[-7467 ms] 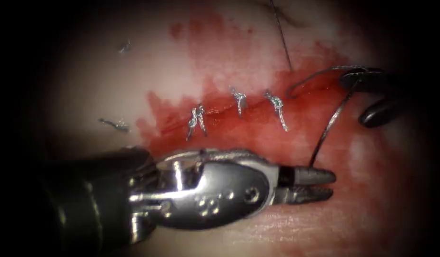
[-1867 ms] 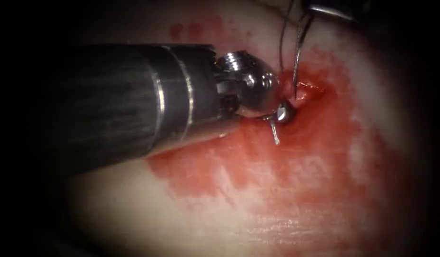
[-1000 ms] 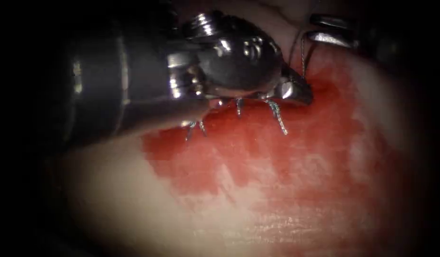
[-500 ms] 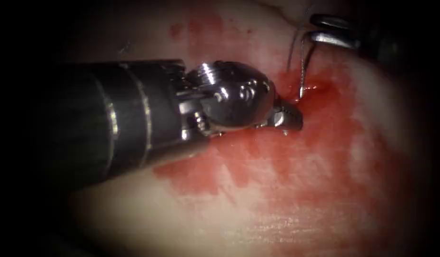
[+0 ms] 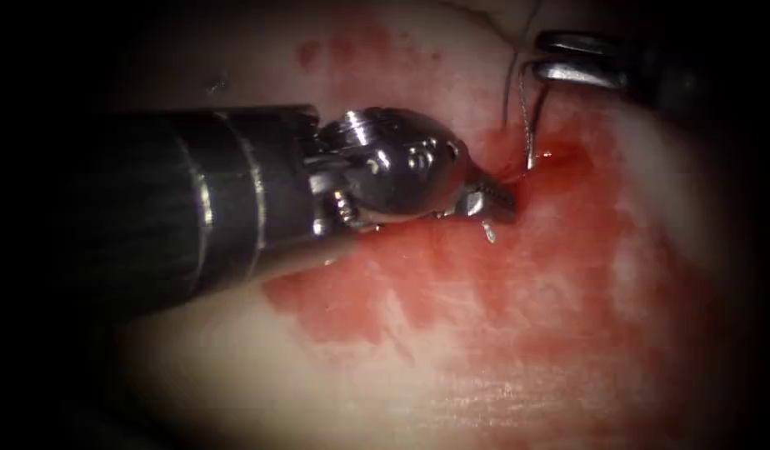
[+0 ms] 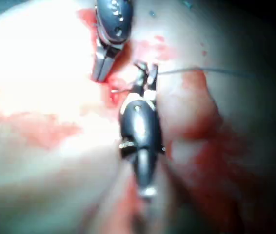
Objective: Wound Closure
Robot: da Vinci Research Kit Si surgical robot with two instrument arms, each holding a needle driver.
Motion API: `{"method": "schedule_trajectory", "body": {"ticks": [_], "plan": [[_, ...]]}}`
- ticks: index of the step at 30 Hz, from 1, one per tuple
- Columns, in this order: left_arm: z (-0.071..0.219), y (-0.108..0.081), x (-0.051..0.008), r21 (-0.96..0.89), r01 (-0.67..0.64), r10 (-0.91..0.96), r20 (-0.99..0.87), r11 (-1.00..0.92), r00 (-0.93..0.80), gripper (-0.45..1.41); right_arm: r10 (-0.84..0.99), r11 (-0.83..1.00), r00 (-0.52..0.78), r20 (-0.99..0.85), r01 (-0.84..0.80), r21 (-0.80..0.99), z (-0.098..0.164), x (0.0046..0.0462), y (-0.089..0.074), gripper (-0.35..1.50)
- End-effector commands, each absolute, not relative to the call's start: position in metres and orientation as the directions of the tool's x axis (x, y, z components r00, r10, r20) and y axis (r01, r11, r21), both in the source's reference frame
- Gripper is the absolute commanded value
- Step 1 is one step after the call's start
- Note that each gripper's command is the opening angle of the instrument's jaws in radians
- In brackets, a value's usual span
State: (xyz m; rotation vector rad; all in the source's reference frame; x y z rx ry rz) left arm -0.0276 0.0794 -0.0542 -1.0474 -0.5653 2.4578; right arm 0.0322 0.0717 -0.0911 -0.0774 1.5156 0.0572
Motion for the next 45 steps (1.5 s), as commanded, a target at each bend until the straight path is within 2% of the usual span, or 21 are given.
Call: {"method": "schedule_trajectory", "body": {"ticks": [1, 11, 45], "plan": [[-0.0539, 0.0799, -0.0283, -0.509, -0.206, 0.51, -0.581, -0.836, -0.634, 0.03, -0.012, 0.996, 0.048, -0.999, -0.086, -0.016, -0.0907, 0.0332, 0.0718, -0.35], [-0.0541, 0.0797, -0.0288, -0.509, -0.211, 0.513, -0.579, -0.835, -0.633, 0.03, 0.055, 0.997, 0.081, -0.995, -0.051, 0.051, -0.0908, 0.0338, 0.0723, -0.35], [-0.0545, 0.0766, -0.0312, -0.509, -0.209, 0.507, -0.565, -0.835, -0.651, 0.08, 0.07, 0.998, 0.091, -0.993, -0.01, 0.07, -0.091, 0.0339, 0.0744, -0.35]]}}
